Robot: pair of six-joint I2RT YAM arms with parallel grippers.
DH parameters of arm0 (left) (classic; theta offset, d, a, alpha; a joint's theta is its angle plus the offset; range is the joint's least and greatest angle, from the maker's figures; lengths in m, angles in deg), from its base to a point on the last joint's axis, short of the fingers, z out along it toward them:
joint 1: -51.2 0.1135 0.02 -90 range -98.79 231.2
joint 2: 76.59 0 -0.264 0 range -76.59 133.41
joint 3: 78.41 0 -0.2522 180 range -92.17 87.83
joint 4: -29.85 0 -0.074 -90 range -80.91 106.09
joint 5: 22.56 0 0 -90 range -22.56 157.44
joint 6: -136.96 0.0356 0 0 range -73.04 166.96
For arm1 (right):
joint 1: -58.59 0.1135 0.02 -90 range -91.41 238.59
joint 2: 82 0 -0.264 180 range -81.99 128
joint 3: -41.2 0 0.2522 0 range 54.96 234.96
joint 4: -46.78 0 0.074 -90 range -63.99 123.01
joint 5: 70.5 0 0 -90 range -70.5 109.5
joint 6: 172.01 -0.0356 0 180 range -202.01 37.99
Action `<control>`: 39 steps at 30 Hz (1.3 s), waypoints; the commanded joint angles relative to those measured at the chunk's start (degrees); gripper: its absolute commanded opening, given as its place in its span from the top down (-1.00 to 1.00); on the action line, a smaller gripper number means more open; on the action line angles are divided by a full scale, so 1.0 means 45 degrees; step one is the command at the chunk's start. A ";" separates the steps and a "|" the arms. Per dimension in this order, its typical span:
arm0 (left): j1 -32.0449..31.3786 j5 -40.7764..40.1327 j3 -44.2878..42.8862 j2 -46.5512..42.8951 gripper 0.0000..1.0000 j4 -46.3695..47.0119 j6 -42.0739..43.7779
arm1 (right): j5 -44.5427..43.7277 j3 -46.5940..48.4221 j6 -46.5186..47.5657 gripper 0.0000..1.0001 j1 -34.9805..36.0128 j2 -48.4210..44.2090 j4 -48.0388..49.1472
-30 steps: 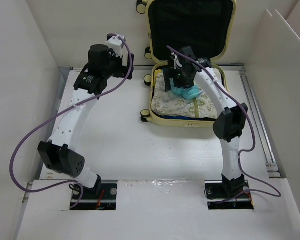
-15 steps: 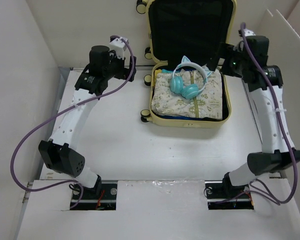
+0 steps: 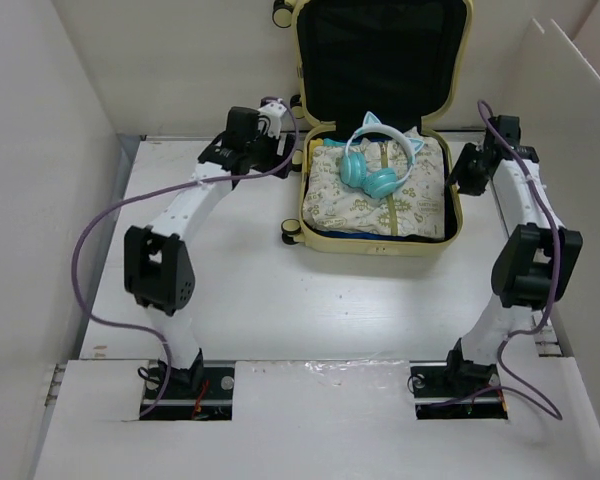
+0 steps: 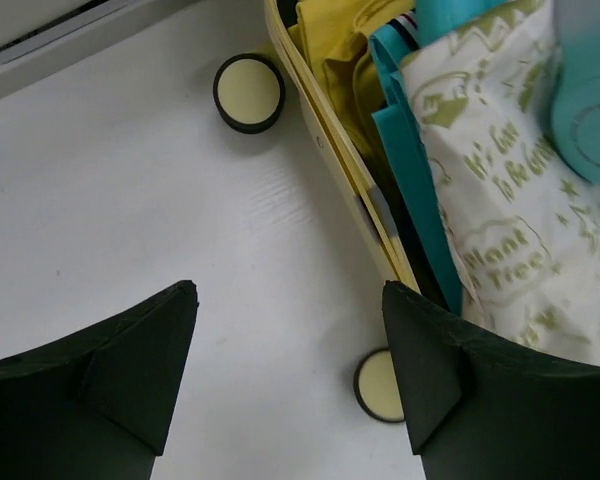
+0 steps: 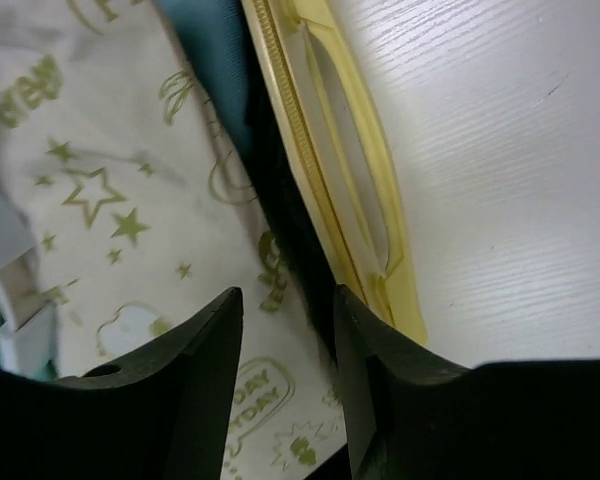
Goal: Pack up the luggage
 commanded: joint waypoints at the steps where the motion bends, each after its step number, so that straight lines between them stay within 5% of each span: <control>1: 0.0047 0.0269 -0.1556 0.1111 -0.38 0.0359 -0.1008 | -0.0686 0.0865 0.0595 0.07 -0.0032 0.0371 0.0810; 4: 0.0047 0.0736 -0.2999 0.2768 -0.23 0.0359 -0.1556 | -0.1116 0.1002 0.0867 0.07 -0.0033 0.1033 0.0926; 16: -0.0187 0.1813 -0.4625 0.5527 -0.38 0.0906 -0.3041 | -0.1678 0.1957 0.2098 0.12 0.0453 0.2503 0.0304; 21: -0.0479 0.1757 -0.4762 0.6152 0.03 0.0458 -0.2731 | -0.2737 0.2446 0.2411 0.09 0.0943 0.0826 -0.0263; 25: -0.0735 0.1909 -0.4918 0.6583 0.65 0.0183 -0.2436 | -0.3304 0.2447 0.2411 -0.07 0.0574 0.0509 -0.0264; 26: -0.0735 0.2027 -0.4918 0.6583 0.98 0.0183 -0.2552 | -0.3112 0.2447 0.2411 -0.11 0.0572 0.0645 -0.0264; 34: -0.0735 0.1032 -0.4783 0.6603 1.00 0.0066 -0.2748 | -0.0886 0.2252 0.2841 -0.22 0.0280 0.2149 0.0008; 39: -0.0735 0.0622 -0.4315 0.6368 1.00 -0.0188 -0.2514 | 0.0520 0.2095 0.2608 0.01 0.0045 0.3145 0.0419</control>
